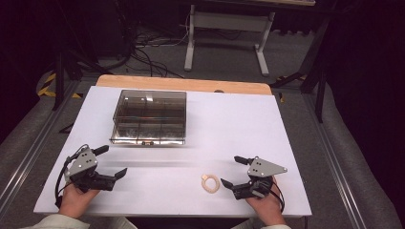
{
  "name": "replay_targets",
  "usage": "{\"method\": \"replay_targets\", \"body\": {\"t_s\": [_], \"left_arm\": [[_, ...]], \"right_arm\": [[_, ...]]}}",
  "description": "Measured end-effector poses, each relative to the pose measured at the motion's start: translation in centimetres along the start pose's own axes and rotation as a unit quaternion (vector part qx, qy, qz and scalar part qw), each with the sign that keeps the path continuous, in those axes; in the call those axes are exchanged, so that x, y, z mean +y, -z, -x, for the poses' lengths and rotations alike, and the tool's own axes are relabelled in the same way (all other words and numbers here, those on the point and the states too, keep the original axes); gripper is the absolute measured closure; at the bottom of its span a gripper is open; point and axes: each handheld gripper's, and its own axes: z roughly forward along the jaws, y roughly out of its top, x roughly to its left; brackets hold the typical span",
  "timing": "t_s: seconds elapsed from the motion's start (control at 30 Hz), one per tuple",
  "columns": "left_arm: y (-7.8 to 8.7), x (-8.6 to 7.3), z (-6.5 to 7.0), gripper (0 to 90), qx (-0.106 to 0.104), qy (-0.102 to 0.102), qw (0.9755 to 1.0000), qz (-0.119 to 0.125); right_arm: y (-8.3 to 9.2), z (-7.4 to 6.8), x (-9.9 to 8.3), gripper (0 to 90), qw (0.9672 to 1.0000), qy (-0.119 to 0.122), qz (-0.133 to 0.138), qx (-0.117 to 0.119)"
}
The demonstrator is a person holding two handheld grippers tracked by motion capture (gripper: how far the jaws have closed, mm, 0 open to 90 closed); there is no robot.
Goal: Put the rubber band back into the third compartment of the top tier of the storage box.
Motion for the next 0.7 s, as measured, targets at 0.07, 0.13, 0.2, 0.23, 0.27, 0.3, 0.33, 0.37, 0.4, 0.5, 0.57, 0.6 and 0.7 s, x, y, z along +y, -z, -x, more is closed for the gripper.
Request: {"method": "replay_targets", "body": {"t_s": [0.07, 0.13, 0.2, 0.23, 0.27, 0.3, 0.33, 0.37, 0.4, 0.5, 0.57, 0.6, 0.7], "left_arm": [[0.0, 0.0, -0.1, 0.0, 0.002, 0.002, 1.0, -0.001], [0.0, 0.0, -0.1, 0.0, 0.003, 0.004, 1.0, -0.003], [0.0, 0.0, -0.1, 0.0, 0.005, 0.005, 1.0, -0.002], [0.0, 0.0, -0.1, 0.0, 0.005, 0.005, 1.0, -0.001], [0.0, 0.0, -0.1, 0.0, 0.006, 0.005, 1.0, -0.001], [0.0, 0.0, -0.2, 0.0, 0.006, 0.005, 1.0, -0.001], [0.0, 0.0, -0.2, 0.1, 0.006, 0.008, 1.0, -0.001], [0.0, 0.0, -0.2, 0.0, 0.006, 0.01, 0.9999, -0.002], [0.0, 0.0, -0.2, 0.0, 0.007, 0.01, 0.9999, -0.003], [0.1, -0.1, -0.3, 0.0, 0.007, 0.014, 0.9999, 0.0], [0.2, -0.1, -0.3, 0.0, 0.01, 0.015, 0.9998, 0.001], [0.2, -0.1, -0.3, 0.0, 0.011, 0.014, 0.9998, 0.002], [0.2, -0.1, -0.4, 0.0, 0.014, 0.02, 0.9997, 0.004]], "right_arm": [[0.0, -0.1, 0.4, 14.8, 1.0, 0.009, -0.002, 0.004], [0.0, -0.2, 0.9, 16.8, 0.9998, 0.013, -0.009, 0.011], [-0.1, -0.4, 1.3, 17.6, 0.9996, 0.017, -0.013, 0.017], [-0.2, -0.6, 1.6, 18.8, 0.9994, 0.021, -0.018, 0.02], [-0.3, -0.8, 1.7, 19.8, 0.9992, 0.023, -0.022, 0.024], [-0.5, -1.0, 2.0, 21.0, 0.9989, 0.027, -0.027, 0.027], [-0.6, -1.2, 2.1, 22.2, 0.9985, 0.03, -0.032, 0.032], [-0.8, -1.5, 2.3, 23.9, 0.9981, 0.033, -0.039, 0.034], [-1.0, -1.6, 2.5, 24.6, 0.9976, 0.035, -0.046, 0.038], [-1.7, -2.1, 2.7, 27.3, 0.996, 0.038, -0.064, 0.05], [-2.3, -2.4, 2.8, 28.9, 0.9938, 0.042, -0.085, 0.058], [-2.5, -2.6, 2.8, 29.2, 0.993, 0.044, -0.091, 0.06], [-3.2, -2.9, 2.7, 30.5, 0.9897, 0.055, -0.116, 0.064]]}}
